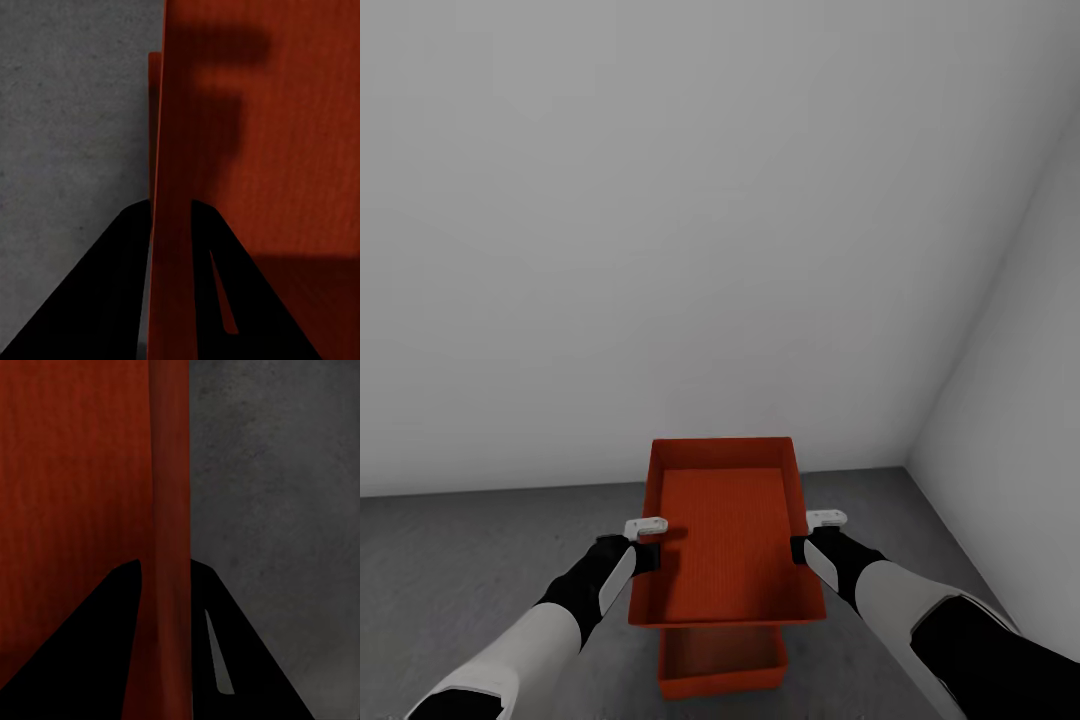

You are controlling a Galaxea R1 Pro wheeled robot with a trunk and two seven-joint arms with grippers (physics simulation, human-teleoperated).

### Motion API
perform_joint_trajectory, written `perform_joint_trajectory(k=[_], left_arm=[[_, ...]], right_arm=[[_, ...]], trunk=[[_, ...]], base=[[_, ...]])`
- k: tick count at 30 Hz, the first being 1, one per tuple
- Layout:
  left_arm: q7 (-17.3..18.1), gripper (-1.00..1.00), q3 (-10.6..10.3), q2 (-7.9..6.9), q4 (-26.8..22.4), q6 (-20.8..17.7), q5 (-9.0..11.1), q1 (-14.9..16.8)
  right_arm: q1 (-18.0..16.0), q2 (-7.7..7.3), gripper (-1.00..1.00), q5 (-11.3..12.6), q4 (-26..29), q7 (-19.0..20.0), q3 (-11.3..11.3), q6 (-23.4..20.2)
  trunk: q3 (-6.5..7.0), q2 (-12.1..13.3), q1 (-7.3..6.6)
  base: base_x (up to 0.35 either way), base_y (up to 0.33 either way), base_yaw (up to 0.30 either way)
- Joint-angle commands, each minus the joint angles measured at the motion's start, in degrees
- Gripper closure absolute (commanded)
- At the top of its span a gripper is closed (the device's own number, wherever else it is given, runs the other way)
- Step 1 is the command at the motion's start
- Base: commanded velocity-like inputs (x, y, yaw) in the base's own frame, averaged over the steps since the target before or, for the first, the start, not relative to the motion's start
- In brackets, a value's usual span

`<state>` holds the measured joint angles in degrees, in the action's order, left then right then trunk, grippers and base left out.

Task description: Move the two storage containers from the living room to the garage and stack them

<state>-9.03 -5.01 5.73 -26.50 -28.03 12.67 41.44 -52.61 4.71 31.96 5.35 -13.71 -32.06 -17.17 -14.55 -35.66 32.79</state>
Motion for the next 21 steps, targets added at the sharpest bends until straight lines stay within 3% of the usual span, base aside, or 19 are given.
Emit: perform_joint_trajectory(k=[1,21], left_arm=[[-0.82,1.00,0.13,-0.11,-0.16,-0.45,-0.90,0.04],[-0.82,1.00,0.10,-0.11,-0.17,-0.48,-0.90,0.04]], right_arm=[[-0.04,-0.05,1.00,-0.32,0.09,-0.53,0.42,-0.38],[-0.04,-0.05,1.00,-0.32,0.08,-0.53,0.42,-0.40]], trunk=[[-0.18,-0.09,0.01],[-2.05,-0.09,0.01]], base=[[0.000,0.000,0.000],[0.000,0.000,0.000]])
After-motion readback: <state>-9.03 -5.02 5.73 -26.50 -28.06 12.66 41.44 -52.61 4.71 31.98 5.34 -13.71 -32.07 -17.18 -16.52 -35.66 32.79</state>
